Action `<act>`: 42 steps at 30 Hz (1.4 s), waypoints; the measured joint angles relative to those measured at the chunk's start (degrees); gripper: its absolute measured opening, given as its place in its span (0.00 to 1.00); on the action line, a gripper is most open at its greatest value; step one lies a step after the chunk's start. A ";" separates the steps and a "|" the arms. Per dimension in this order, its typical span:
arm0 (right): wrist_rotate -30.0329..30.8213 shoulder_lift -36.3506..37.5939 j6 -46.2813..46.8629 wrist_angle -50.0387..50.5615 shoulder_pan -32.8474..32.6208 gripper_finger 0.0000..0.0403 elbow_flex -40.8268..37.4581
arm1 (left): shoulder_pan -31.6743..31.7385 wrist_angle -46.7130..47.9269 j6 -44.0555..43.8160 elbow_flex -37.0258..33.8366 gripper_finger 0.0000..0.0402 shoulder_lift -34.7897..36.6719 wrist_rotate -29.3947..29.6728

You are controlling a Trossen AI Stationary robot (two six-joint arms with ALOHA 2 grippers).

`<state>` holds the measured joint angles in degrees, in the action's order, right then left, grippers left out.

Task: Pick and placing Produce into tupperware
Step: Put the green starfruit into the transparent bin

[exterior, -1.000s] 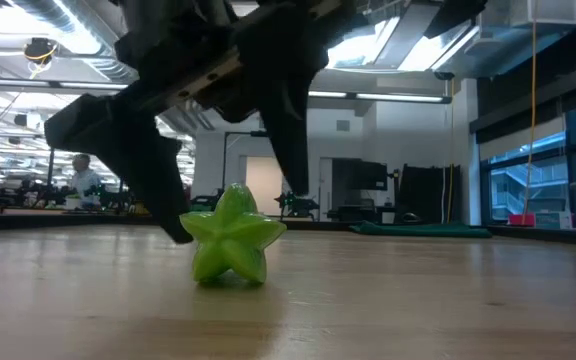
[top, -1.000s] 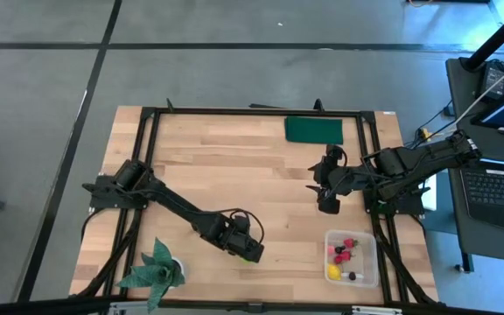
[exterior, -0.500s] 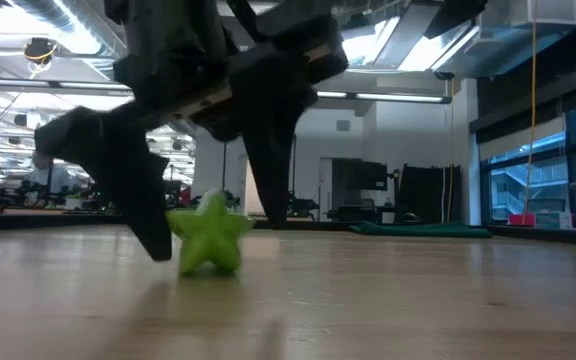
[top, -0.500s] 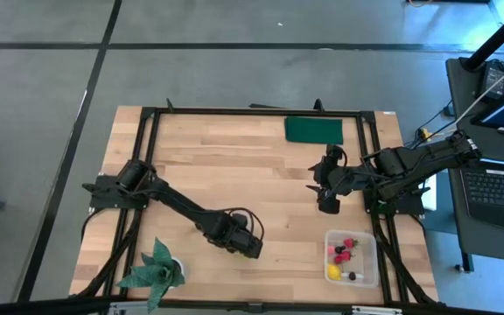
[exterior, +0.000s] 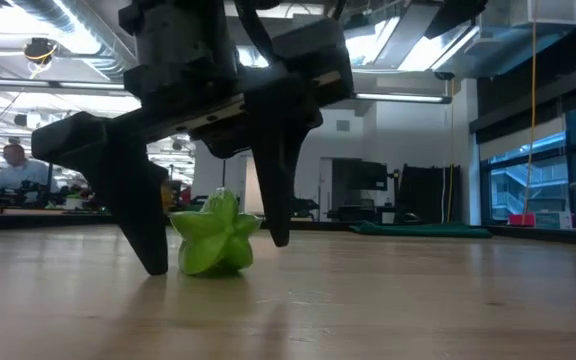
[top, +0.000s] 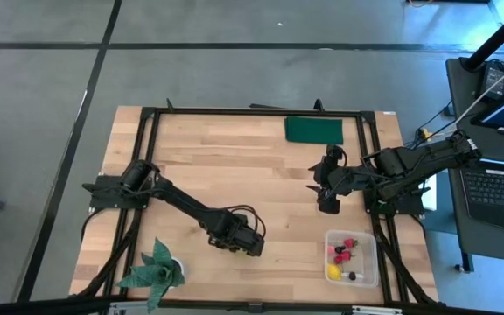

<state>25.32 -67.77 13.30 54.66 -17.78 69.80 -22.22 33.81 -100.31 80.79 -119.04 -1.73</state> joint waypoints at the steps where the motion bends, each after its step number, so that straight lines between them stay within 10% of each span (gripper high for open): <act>1: 0.00 0.00 -0.02 0.02 0.00 0.59 0.00 | 0.14 -0.06 -0.44 -0.02 0.82 0.00 -0.13; 21: -0.02 0.00 -0.08 0.10 -0.02 0.59 0.00 | 2.51 3.47 -13.75 -0.07 0.81 -0.09 0.15; 42: -0.04 0.00 -0.19 3.36 0.00 0.59 0.00 | 2.99 3.90 -6.12 -0.31 0.52 -0.13 -2.80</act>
<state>25.28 -67.77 13.10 58.02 -17.78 69.80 -19.22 37.71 -106.44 80.49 -119.17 -4.54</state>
